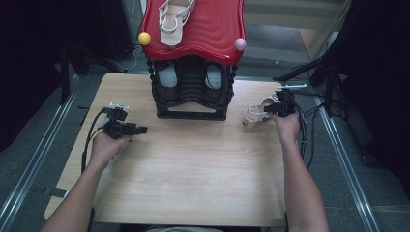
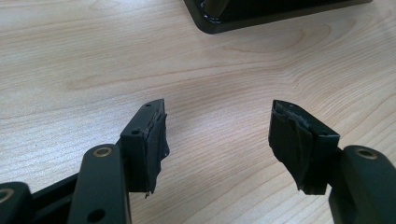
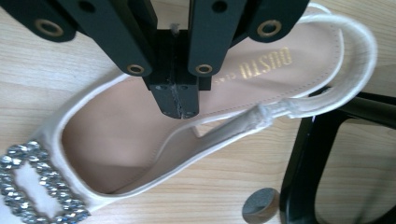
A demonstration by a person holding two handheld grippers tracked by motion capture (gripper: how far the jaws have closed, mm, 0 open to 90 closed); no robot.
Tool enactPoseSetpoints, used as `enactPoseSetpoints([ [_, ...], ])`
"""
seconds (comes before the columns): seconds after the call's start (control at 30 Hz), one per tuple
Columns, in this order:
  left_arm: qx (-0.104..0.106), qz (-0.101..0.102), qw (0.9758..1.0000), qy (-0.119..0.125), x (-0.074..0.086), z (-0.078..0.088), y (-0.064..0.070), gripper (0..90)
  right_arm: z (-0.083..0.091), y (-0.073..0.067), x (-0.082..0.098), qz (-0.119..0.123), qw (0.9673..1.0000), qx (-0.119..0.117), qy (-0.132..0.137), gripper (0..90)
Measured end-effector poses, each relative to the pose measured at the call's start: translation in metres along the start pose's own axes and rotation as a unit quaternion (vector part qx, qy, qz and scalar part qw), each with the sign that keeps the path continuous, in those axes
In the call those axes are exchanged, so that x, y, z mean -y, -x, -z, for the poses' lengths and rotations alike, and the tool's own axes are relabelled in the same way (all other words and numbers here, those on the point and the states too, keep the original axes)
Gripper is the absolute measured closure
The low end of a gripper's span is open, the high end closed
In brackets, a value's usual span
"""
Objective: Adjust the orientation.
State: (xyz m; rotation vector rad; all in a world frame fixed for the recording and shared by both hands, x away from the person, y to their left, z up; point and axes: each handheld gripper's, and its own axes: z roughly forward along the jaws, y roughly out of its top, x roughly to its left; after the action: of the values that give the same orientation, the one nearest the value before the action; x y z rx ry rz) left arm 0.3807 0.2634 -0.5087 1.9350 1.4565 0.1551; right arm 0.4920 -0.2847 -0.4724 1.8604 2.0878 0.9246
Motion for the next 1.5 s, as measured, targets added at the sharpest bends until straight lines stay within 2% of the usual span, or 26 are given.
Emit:
enactPoseSetpoints([
  [0.13, -0.001, 0.001, 1.0000, 0.001, 0.000, 0.000, 0.000, 37.5, 0.000, 0.003, -0.001, -0.007, 1.0000, 0.000, 0.003, 90.0],
  [0.27, -0.001, -0.003, 1.0000, -0.003, 0.000, -0.001, 0.001, 37.5, 0.001, -0.001, -0.002, -0.007, 1.0000, 0.002, 0.004, 90.0],
  [0.4, 0.000, -0.002, 1.0000, -0.001, 0.000, -0.001, 0.002, 37.5, 0.005, -0.007, -0.005, -0.002, 0.9998, -0.009, 0.020, 90.0],
  [0.63, 0.002, -0.003, 1.0000, -0.001, 0.000, -0.001, 0.002, 37.5, 0.011, -0.027, -0.005, 0.008, 0.9992, -0.029, 0.027, 90.0],
  [0.73, 0.002, -0.003, 1.0000, -0.001, 0.000, -0.001, 0.002, 37.5, 0.015, -0.038, -0.004, 0.020, 0.9985, -0.040, 0.032, 90.0],
  [0.8, 0.002, -0.003, 1.0000, -0.002, 0.000, -0.001, 0.002, 37.5, 0.015, -0.047, -0.002, 0.031, 0.9983, -0.043, 0.023, 90.0],
  [0.87, 0.002, -0.003, 1.0000, -0.002, 0.000, -0.001, 0.002, 37.5, 0.012, -0.052, 0.000, 0.042, 0.9986, -0.031, 0.008, 90.0],
  [0.9, 0.001, -0.003, 1.0000, -0.001, 0.000, -0.001, 0.002, 37.5, 0.010, -0.052, 0.002, 0.040, 0.9988, -0.028, -0.001, 90.0],
  [1.0, 0.001, -0.003, 1.0000, 0.000, 0.000, 0.000, 0.001, 37.5, 0.009, -0.047, 0.006, 0.031, 0.9989, -0.035, 0.000, 90.0],
  [1.13, 0.001, -0.002, 1.0000, -0.002, 0.000, -0.001, 0.001, 37.5, 0.010, -0.041, 0.010, 0.026, 0.9992, -0.029, -0.009, 90.0],
  [1.5, 0.002, 0.001, 1.0000, 0.002, 0.000, -0.001, 0.001, 37.5, 0.029, -0.027, 0.015, 0.025, 0.9995, -0.011, -0.015, 90.0],
])
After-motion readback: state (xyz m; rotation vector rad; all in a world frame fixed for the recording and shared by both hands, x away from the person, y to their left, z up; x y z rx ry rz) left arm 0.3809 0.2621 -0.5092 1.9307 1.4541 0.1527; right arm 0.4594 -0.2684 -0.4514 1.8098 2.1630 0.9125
